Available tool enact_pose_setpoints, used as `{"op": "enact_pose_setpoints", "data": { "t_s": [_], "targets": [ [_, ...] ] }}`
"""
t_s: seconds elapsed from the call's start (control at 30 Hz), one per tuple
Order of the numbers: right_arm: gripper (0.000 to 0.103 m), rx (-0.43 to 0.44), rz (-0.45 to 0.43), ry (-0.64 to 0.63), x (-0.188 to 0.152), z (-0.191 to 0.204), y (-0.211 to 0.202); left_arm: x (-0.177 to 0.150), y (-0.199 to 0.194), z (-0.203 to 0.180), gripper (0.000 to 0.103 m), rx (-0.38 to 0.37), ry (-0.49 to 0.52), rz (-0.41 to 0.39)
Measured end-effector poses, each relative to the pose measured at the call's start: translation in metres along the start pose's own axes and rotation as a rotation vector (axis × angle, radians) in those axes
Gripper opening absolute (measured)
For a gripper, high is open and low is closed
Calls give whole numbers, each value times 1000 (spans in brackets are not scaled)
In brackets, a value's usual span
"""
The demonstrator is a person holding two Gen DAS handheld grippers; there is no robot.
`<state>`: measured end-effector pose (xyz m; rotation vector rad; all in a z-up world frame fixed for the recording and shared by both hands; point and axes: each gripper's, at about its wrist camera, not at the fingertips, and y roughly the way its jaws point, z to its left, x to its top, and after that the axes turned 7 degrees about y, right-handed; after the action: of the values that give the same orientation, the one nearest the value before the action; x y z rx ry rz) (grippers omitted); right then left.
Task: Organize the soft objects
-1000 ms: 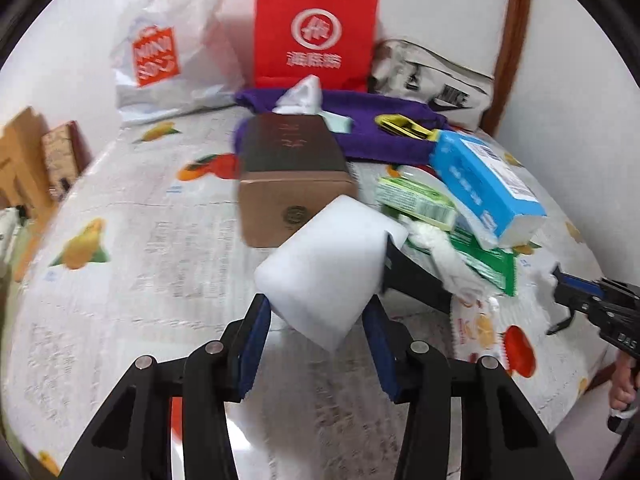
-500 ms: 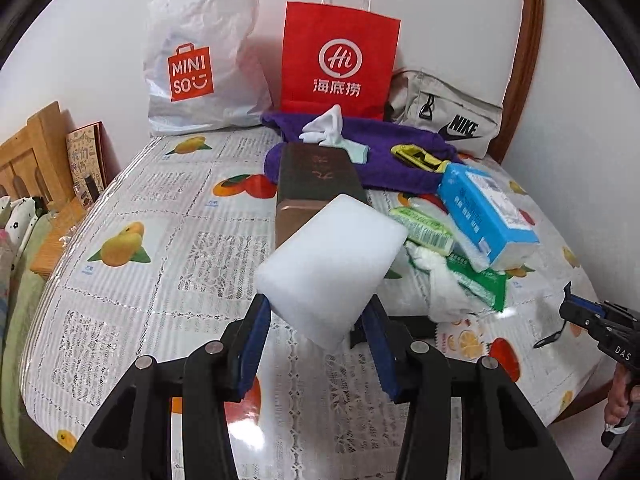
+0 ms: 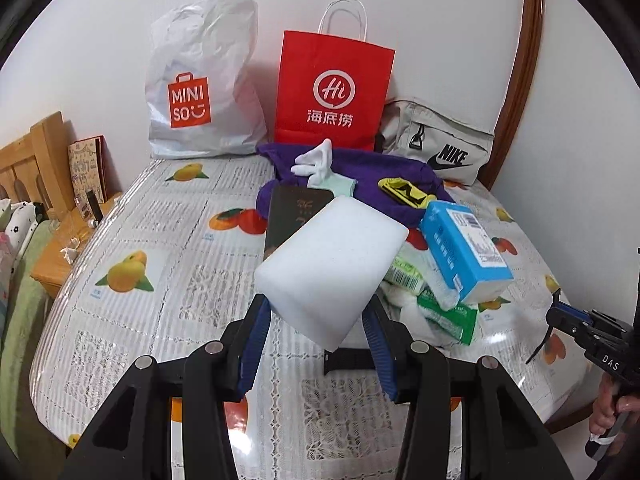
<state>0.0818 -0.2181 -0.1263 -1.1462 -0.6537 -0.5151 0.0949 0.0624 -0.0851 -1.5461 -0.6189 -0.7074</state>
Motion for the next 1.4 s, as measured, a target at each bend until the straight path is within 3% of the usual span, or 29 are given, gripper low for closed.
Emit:
{"op": "enact_pose_setpoints", "data": {
  "t_s": [0.57, 1.4],
  "targets": [
    [21, 34, -49, -42, 50, 2, 3, 41, 15, -7, 45, 0, -8, -5],
    [21, 131, -27, -96, 125, -21, 43, 85, 69, -37, 46, 22, -75, 24]
  ]
}}
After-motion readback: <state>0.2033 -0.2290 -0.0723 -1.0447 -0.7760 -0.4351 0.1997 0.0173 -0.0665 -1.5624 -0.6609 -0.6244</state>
